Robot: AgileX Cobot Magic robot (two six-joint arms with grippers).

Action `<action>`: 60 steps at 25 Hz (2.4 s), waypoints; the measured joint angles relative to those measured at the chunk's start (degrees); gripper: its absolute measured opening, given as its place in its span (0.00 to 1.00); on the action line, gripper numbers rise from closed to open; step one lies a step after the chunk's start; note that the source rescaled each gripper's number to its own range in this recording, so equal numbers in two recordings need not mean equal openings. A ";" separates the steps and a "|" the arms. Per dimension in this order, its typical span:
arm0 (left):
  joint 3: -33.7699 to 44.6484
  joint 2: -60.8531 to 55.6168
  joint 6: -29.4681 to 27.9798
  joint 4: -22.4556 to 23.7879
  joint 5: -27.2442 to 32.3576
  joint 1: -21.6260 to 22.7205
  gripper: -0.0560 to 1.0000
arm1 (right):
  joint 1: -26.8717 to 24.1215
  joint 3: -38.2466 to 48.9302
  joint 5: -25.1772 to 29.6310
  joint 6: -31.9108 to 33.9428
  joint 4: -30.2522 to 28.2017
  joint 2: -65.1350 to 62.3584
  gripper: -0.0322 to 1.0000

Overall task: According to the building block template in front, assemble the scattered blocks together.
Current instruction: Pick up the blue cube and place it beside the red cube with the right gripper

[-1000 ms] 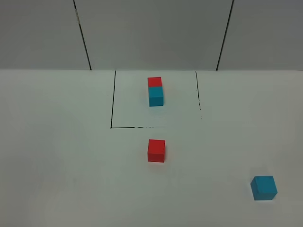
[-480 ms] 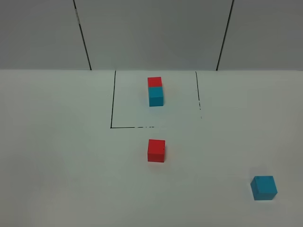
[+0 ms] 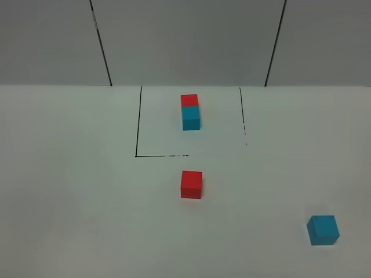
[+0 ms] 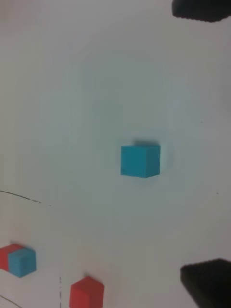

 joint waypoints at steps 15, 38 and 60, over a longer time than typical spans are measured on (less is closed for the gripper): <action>0.00 0.00 0.00 0.00 0.00 0.00 0.90 | 0.00 -5.86 -0.21 0.63 3.68 21.62 1.00; 0.00 0.00 0.00 0.00 0.00 0.00 0.90 | 2.08 -22.14 -16.47 -6.29 11.61 92.97 1.00; 0.00 0.00 0.00 0.00 0.00 0.00 0.89 | 3.98 -22.16 -23.15 -3.78 8.38 104.93 1.00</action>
